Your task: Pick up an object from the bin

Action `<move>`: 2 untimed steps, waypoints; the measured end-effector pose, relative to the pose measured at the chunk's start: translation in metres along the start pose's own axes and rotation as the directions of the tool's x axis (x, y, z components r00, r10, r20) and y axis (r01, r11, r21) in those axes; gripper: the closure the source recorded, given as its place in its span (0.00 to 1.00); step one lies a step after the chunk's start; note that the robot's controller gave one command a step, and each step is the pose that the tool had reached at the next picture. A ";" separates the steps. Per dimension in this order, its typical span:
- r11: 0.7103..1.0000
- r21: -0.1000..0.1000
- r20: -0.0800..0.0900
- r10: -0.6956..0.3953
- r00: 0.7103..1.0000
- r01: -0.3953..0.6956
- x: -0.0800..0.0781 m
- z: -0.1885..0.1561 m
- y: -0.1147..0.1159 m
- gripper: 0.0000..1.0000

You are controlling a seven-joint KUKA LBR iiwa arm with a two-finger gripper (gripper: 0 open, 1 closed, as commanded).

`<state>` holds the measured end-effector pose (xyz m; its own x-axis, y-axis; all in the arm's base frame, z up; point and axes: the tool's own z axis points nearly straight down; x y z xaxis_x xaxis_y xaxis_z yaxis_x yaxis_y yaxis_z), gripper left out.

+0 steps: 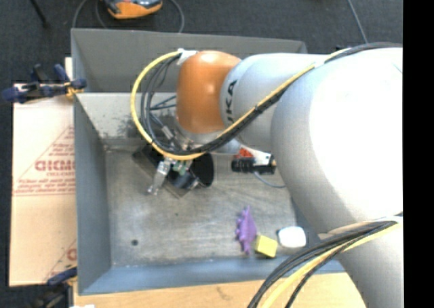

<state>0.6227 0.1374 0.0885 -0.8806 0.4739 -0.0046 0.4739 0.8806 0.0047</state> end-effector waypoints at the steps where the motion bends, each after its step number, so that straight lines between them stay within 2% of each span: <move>1: 1.000 0.006 -0.014 0.029 0.999 -0.029 -0.012 0.017 -0.005 1.00; 2: 1.000 0.006 -0.014 0.029 0.999 -0.029 -0.012 0.017 -0.005 1.00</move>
Offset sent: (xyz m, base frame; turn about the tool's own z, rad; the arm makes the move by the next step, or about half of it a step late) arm 0.0000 0.0000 0.0000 0.0000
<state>0.6312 0.1268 0.0719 -0.8664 0.4992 0.0098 0.4992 0.8665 -0.0015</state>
